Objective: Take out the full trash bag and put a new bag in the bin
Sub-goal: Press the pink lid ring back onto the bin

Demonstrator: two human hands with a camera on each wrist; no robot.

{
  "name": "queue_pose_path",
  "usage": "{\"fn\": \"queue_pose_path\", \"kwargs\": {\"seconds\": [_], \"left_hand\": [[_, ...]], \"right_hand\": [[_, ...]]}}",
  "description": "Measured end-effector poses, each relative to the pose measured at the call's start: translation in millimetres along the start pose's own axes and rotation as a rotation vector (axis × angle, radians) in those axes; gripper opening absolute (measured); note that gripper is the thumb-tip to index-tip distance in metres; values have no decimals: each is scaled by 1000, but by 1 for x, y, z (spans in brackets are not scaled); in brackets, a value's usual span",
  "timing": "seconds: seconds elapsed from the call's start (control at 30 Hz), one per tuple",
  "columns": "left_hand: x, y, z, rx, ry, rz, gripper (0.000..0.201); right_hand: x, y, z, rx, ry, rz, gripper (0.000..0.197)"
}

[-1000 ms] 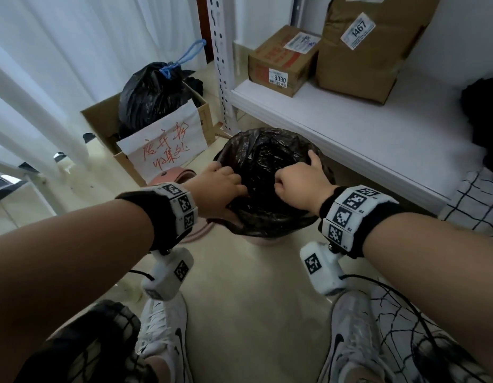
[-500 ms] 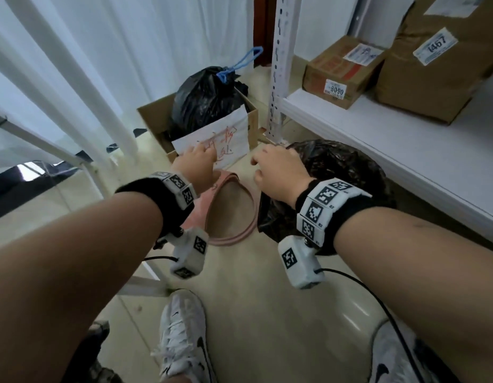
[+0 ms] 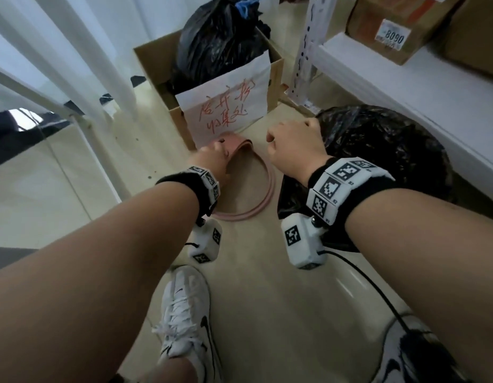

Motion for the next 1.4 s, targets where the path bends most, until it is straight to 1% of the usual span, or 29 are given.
{"fn": "queue_pose_path", "kwargs": {"seconds": [0.03, 0.1, 0.17, 0.23, 0.3, 0.4, 0.53, 0.6, 0.63, 0.73, 0.8, 0.87, 0.97, 1.03, 1.13, 1.17, 1.23, 1.3, 1.37, 1.4], "left_hand": [[1, 3, -2, 13, -14, -18, 77], [3, 4, -4, 21, -29, -85, 65], [7, -3, -5, -21, -30, -113, 56], [9, -23, -2, -86, -6, -108, 47], [12, -45, 5, -119, 10, -89, 39], [12, -77, 20, -180, 42, -113, 41], [15, -120, 50, -258, 62, -147, 41], [14, -143, 72, -343, 67, -170, 39], [13, -153, 81, -373, 68, -172, 40], [14, -178, 107, -494, 54, -150, 43], [15, -194, 124, -566, 59, -134, 49], [12, -208, 143, -610, 82, -113, 52], [-9, -226, 170, -698, 169, -39, 47], [-33, -232, 184, -744, 236, -19, 48], [-74, -235, 194, -752, 335, -19, 54], [-88, -236, 195, -757, 364, -30, 56], [-112, -239, 197, -770, 443, -47, 62], [-134, -241, 200, -800, 538, -75, 61], [-151, -240, 203, -836, 611, -138, 60], [-158, -238, 203, -841, 644, -170, 60]], "right_hand": [[0, 0, 0, -6, 3, -3, 25], [0, -1, 3, -13, 0, 0, 24], [2, 0, 7, -11, -23, 25, 25], [2, -1, 10, -7, -42, 30, 25], [1, -5, 15, -4, -51, 0, 23], [3, -22, 22, -28, -85, 30, 22], [13, -62, 29, -84, -99, 78, 26], [18, -83, 35, -128, -77, 62, 26], [19, -93, 38, -150, -54, 42, 28], [16, -119, 52, -194, 21, -71, 39], [11, -131, 63, -195, 47, -158, 44], [3, -146, 74, -187, 87, -224, 52], [-18, -174, 98, -230, 165, -316, 61], [-34, -191, 116, -255, 200, -385, 64], [-59, -202, 139, -253, 264, -378, 66], [-69, -201, 146, -249, 305, -341, 62], [-90, -199, 158, -267, 400, -259, 45], [-109, -198, 168, -311, 473, -188, 31], [-122, -198, 172, -346, 516, -118, 26], [-129, -194, 172, -335, 530, -100, 25]]}}
Point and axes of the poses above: each hand's wrist, its own z-axis away from the middle knuckle, its own y-axis out of the palm, x = y × z, the point moved 5 cm from there along -z, towards the middle knuckle, and after that the axes turned 3 degrees about -z, right-handed, at the moved point
